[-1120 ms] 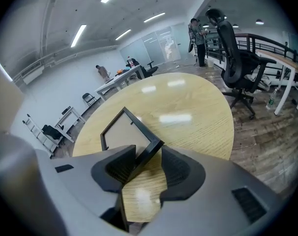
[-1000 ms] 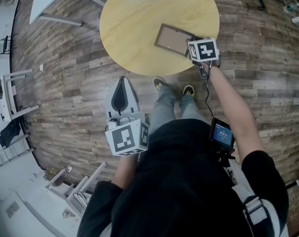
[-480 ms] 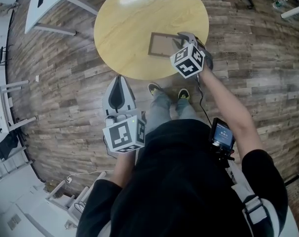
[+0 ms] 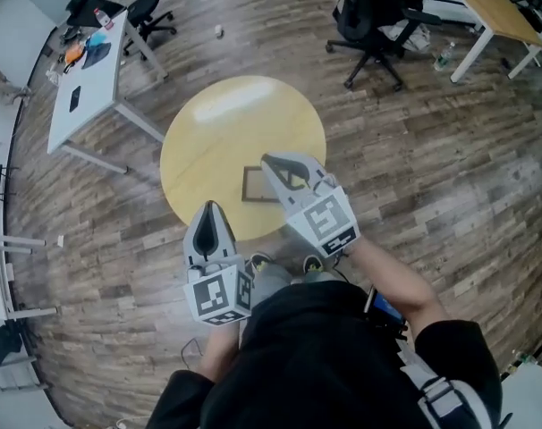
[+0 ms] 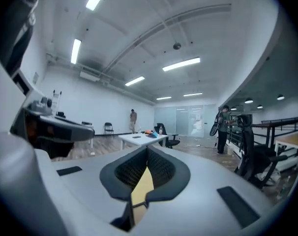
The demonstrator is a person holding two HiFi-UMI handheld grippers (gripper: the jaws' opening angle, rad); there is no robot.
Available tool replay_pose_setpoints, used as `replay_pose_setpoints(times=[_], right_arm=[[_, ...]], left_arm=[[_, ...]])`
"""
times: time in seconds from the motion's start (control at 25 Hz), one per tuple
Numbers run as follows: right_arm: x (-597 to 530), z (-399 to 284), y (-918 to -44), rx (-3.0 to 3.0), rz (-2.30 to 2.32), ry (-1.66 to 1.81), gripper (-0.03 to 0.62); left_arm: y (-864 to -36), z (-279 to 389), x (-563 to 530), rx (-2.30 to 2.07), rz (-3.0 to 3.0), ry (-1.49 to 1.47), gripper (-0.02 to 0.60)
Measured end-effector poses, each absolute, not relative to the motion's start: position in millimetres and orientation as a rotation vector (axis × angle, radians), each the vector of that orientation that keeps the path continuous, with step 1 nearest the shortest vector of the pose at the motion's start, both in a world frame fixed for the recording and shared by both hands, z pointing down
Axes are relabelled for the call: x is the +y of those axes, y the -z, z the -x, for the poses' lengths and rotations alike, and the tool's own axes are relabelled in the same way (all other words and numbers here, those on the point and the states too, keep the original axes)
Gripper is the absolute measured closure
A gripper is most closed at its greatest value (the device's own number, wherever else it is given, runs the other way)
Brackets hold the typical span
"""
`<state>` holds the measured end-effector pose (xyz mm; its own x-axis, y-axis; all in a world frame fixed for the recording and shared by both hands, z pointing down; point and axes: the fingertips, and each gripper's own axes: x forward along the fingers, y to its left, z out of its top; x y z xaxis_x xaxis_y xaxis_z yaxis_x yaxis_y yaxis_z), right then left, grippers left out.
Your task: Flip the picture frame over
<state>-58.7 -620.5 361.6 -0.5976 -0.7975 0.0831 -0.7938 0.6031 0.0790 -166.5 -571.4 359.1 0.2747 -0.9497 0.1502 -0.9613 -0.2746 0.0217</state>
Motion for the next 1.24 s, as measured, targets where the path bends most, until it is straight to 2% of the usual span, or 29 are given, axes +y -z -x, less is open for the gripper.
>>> replay_pose_setpoints(times=[0.36,1.24], right_arm=[[-583,-3,-286,-2.756,-1.597,-0.066,0.574],[-571,2,-280,-2.736,-1.550,0.044,0.574]], left_arm=[[-307,103,-567,-1.706,-2.514,-0.117,0.560],[-291,87,-562,-1.712,-2.564,-0.053,0.560]])
